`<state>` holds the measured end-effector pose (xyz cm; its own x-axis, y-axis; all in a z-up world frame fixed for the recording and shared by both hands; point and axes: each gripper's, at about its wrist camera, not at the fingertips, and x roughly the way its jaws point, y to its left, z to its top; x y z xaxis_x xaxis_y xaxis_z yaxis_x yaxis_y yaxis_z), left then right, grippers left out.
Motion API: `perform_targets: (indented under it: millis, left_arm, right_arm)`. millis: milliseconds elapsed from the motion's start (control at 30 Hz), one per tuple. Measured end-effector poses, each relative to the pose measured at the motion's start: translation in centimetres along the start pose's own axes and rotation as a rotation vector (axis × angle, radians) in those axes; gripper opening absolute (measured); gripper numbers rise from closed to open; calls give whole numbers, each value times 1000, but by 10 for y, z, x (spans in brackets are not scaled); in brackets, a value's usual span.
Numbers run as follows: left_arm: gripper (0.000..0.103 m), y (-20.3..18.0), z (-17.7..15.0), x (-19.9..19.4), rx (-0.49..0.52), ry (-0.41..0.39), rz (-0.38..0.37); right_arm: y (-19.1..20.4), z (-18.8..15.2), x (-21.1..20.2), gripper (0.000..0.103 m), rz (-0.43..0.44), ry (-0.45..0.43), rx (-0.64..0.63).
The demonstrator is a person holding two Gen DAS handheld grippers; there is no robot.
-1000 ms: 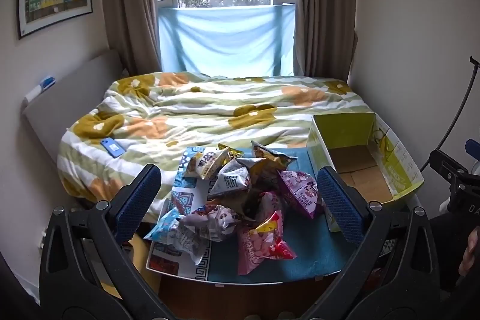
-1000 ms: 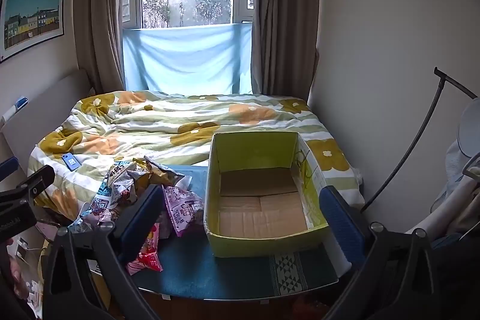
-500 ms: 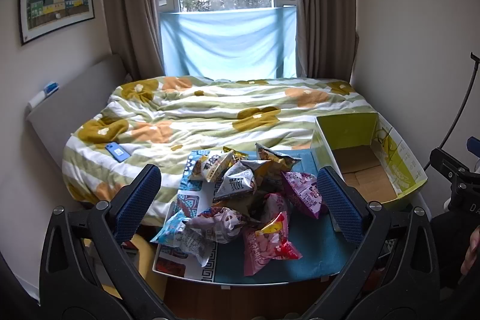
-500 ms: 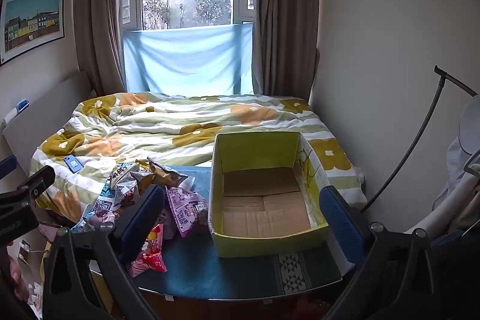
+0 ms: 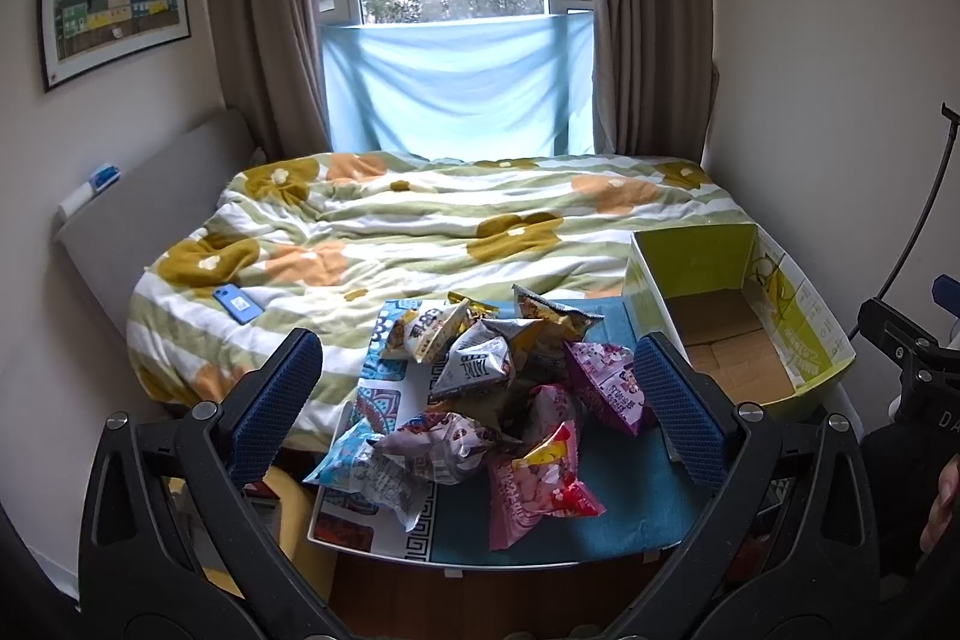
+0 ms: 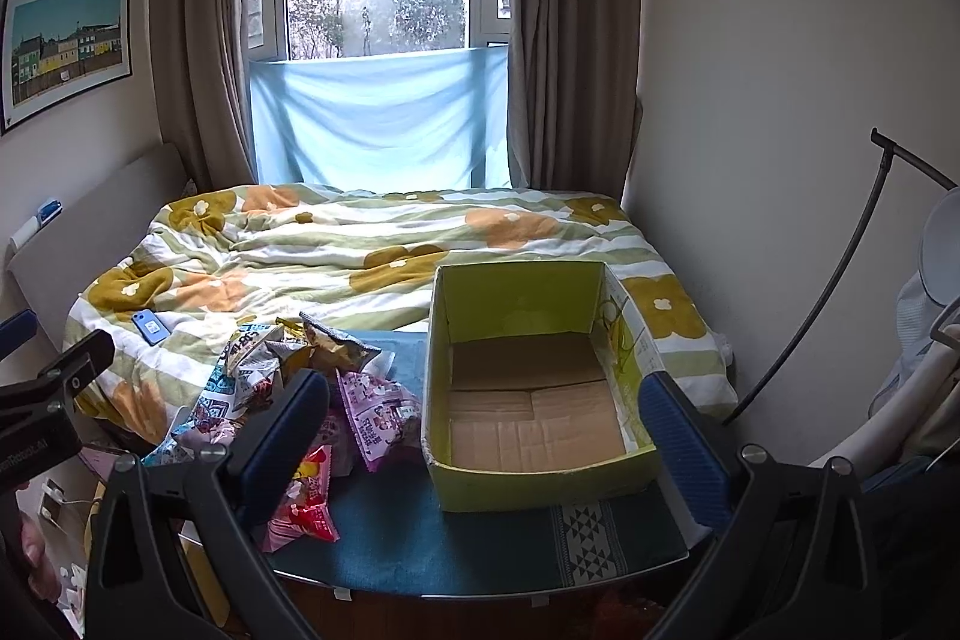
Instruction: Organize snacks
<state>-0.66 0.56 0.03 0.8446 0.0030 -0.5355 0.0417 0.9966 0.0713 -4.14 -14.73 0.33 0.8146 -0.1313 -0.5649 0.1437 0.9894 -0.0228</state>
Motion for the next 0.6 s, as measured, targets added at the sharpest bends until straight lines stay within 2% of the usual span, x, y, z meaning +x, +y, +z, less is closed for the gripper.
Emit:
perform_targets:
  millis: [600]
  left_arm:
    - [102, -1, 3, -2, -3, 7, 9]
  right_arm:
    - [-3, 0, 0, 103, 14, -4, 1]
